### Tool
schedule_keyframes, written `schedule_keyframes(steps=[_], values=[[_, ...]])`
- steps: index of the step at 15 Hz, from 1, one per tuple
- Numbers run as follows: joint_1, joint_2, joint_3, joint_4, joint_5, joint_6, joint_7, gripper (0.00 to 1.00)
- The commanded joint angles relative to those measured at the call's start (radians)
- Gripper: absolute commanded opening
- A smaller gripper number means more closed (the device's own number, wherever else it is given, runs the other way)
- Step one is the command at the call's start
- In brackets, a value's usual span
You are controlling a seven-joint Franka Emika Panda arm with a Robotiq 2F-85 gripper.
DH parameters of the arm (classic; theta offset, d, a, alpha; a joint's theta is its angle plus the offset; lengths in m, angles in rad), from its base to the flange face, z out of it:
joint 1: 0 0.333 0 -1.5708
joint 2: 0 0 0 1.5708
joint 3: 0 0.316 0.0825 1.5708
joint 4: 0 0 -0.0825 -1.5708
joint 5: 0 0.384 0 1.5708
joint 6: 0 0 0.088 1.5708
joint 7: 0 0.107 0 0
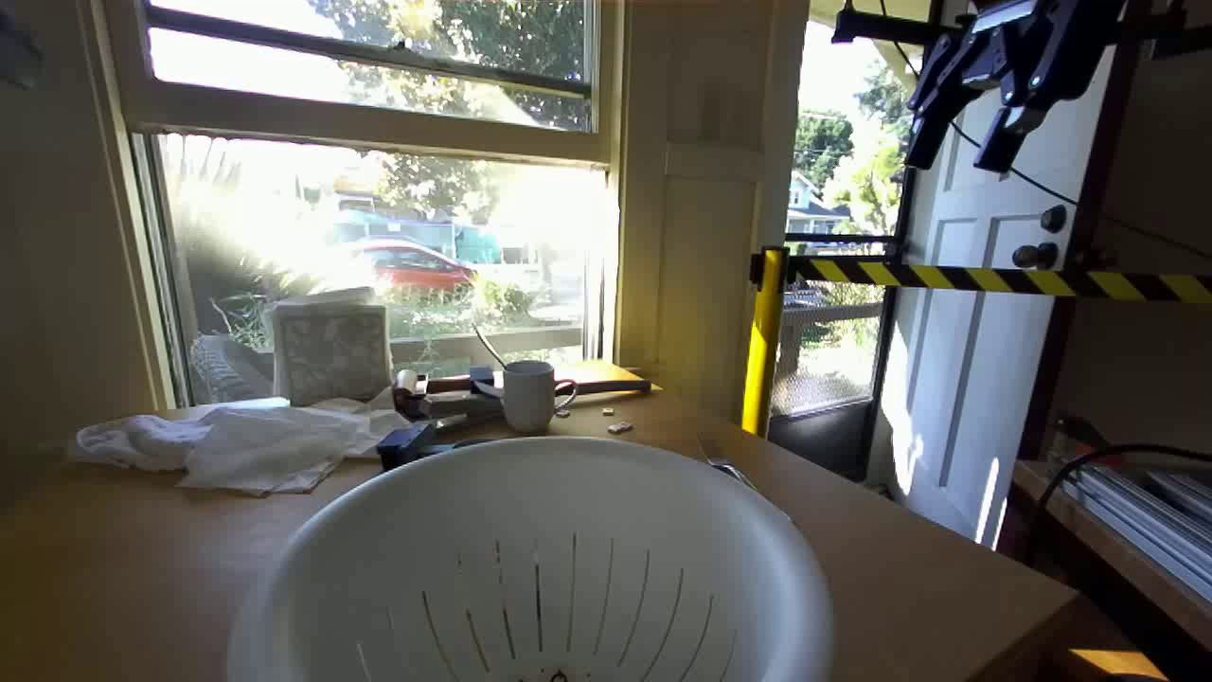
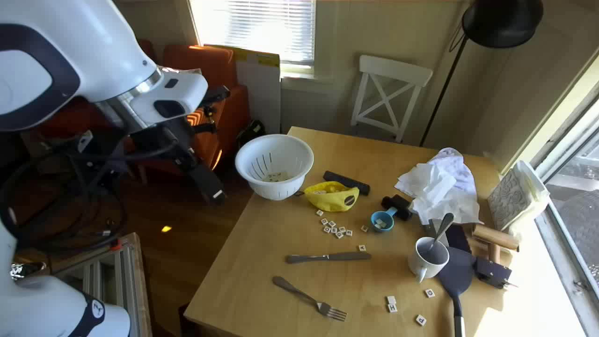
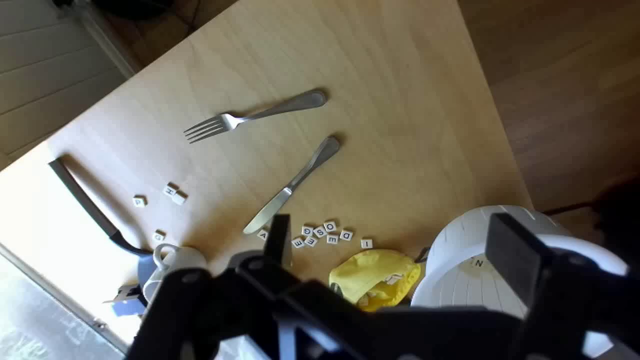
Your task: Move the blue object backwards
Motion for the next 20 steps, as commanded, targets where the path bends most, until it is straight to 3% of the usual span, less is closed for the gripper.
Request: schedule_keyframes(steps=[1, 8, 16, 20], values=[[0.006, 0.002, -0.004, 0.001, -0.004, -0.004, 0.004, 1.00], [0.006, 0.005, -0.004, -0.001, -0.004, -0.004, 0.004, 1.00], [0.000, 0.413, -0.032, 0.213, 0.033, 0.154, 0.035, 1.00], [0.002, 0.576, 0.002, 0.337, 0.041, 0.141, 0.093, 1.00]])
